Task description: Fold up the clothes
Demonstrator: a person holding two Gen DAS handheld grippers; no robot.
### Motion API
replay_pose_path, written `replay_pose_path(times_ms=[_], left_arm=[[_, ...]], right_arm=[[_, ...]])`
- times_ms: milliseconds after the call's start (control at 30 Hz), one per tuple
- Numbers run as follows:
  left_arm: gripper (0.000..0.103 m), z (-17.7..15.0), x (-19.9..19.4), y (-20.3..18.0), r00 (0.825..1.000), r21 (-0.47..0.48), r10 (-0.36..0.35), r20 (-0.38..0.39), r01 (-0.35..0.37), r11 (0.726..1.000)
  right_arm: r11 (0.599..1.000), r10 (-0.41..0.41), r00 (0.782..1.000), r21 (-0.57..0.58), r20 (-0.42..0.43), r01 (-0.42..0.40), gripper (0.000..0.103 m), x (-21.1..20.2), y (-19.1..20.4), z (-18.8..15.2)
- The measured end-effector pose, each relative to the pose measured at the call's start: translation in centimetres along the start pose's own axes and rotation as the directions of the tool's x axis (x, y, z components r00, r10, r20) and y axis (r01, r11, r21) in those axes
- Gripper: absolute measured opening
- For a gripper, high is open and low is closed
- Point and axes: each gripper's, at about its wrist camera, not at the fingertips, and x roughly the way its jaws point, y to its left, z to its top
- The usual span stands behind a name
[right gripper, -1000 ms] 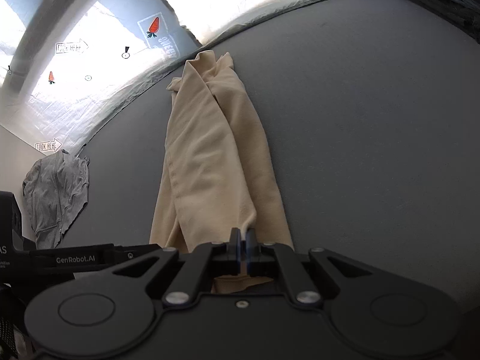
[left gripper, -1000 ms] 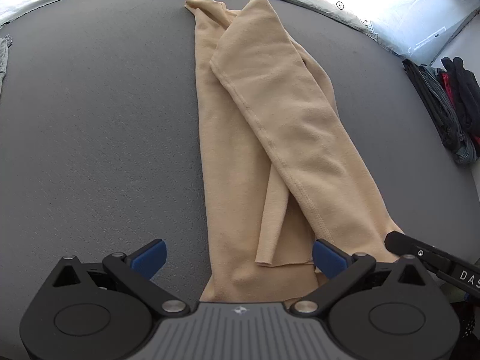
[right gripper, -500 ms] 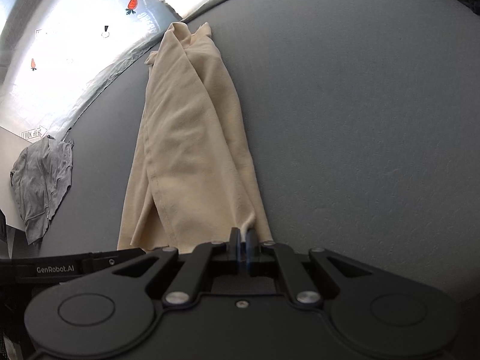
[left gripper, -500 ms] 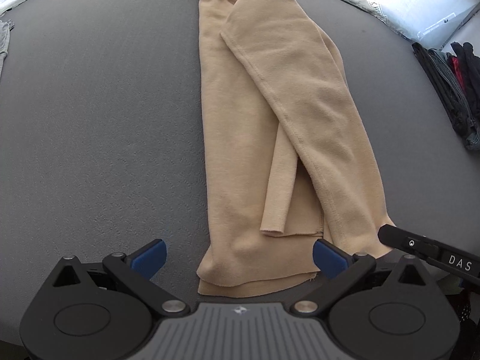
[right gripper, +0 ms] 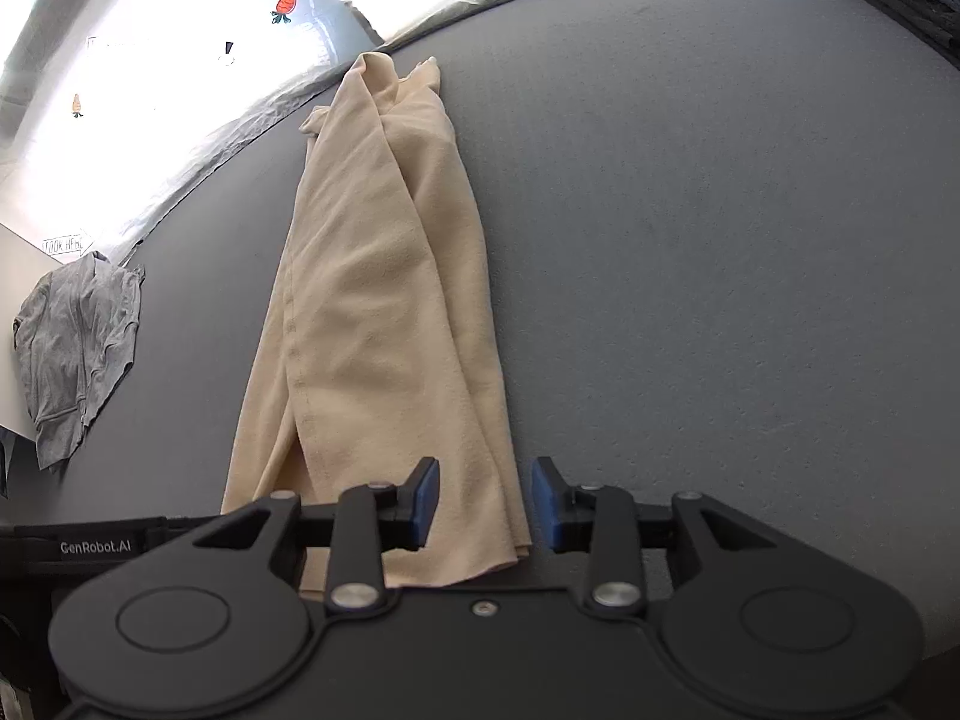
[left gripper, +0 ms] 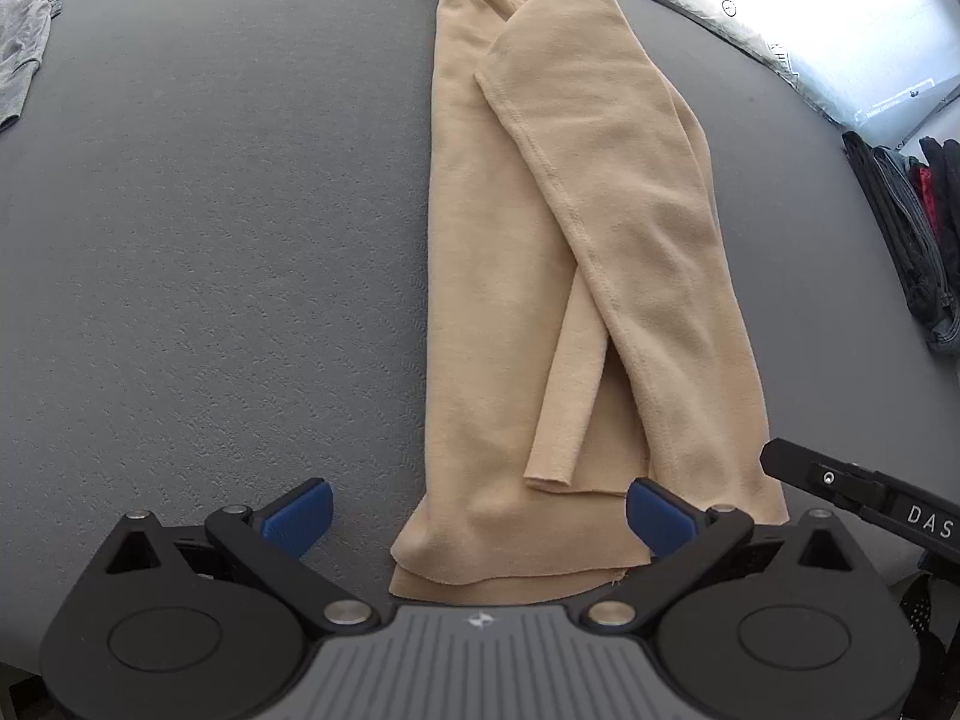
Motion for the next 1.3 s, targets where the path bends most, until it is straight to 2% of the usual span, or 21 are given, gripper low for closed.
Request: replay_pose_path(times_ms=[100,200,267,333,400,467,500,600,767,867,900,933,1033,1133,1200,1300], left_arm=[[0.102,0.2,0.2,0.2,1.000,-0.010,-0.001,0.005,0.001,1.000],[0.100,0.1,0.0,0.5,1.000,-0.021,-0.019,0.017,0.020,1.000],[0.093,0.0,0.0,0.6,0.999,-0.025,-0.030,0.030,0.030,0.999],[0.075,-0.1,-0.1,0.6,0.998,-0.018,-0.040,0.044,0.041,0.999],[0.064,-0.3,-0.2,0.5,0.997,-0.014,-0.052,0.050,0.052,0.999],[0.054,-0.4,-0.3,0.5,0.996,-0.006,-0.068,0.051,0.069,0.998],[0.043,-0.5,-0.2,0.6,0.995,-0.007,-0.083,0.052,0.084,0.996],[0.037,-0.6,-0.1,1.1,0.992,-0.029,-0.109,0.060,0.110,0.993],[0.034,-0.8,-0.3,1.9,0.987,-0.076,-0.137,0.080,0.143,0.987],[0.018,-0.9,-0.4,1.9,0.990,-0.071,-0.109,0.087,0.115,0.991],[0.010,-0.9,-0.3,2.1,0.989,-0.086,-0.120,0.085,0.128,0.988],[0.010,-0.9,-0.2,2.4,0.986,-0.109,-0.142,0.084,0.151,0.983],[0.008,-0.8,-0.4,3.4,0.972,-0.184,-0.218,0.091,0.231,0.955],[0.007,-0.6,-1.9,3.8,0.956,-0.197,-0.268,0.114,0.287,0.938],[0.007,-0.6,-3.6,4.0,0.938,-0.207,-0.322,0.130,0.343,0.916],[0.007,-0.7,-7.4,4.0,0.897,-0.214,-0.410,0.163,0.438,0.873]], right_arm=[[1.000,0.024,1.000,-0.012,-0.019,-0.024,0.039,0.5,-0.2,0.3],[0.999,0.008,1.000,-0.043,-0.027,-0.009,0.039,1.1,-0.1,0.5],[0.998,-0.002,0.999,-0.059,-0.033,0.000,0.039,1.4,-0.1,0.6],[0.997,-0.003,0.999,-0.072,-0.038,0.001,0.039,1.7,-0.2,0.7],[0.995,0.000,0.999,-0.096,-0.040,-0.004,0.040,1.9,0.0,0.7],[0.992,0.008,0.999,-0.124,-0.035,-0.012,0.034,2.1,0.3,0.8],[0.991,0.015,0.999,-0.132,-0.036,-0.019,0.027,2.1,0.4,0.8],[0.989,0.013,0.999,-0.145,-0.046,-0.020,0.025,2.4,0.6,0.8],[0.994,0.036,0.998,-0.101,-0.052,-0.041,0.028,2.4,0.1,0.9],[0.994,0.026,0.998,-0.103,-0.058,-0.032,0.023,2.4,0.2,0.9],[0.994,0.038,0.997,-0.095,-0.063,-0.044,0.016,2.3,0.1,1.0],[0.995,0.050,0.996,-0.087,-0.069,-0.056,0.008,2.3,0.1,1.0],[0.992,0.119,0.991,-0.028,-0.067,-0.122,0.007,1.5,-0.5,1.2],[0.979,0.201,0.978,0.046,-0.055,-0.198,0.007,0.3,-1.2,1.4],[0.957,0.273,0.961,0.114,-0.039,-0.267,0.007,-1.2,-1.7,1.6],[0.901,0.392,0.920,0.200,0.000,-0.384,0.007,-4.4,-2.0,1.7]])
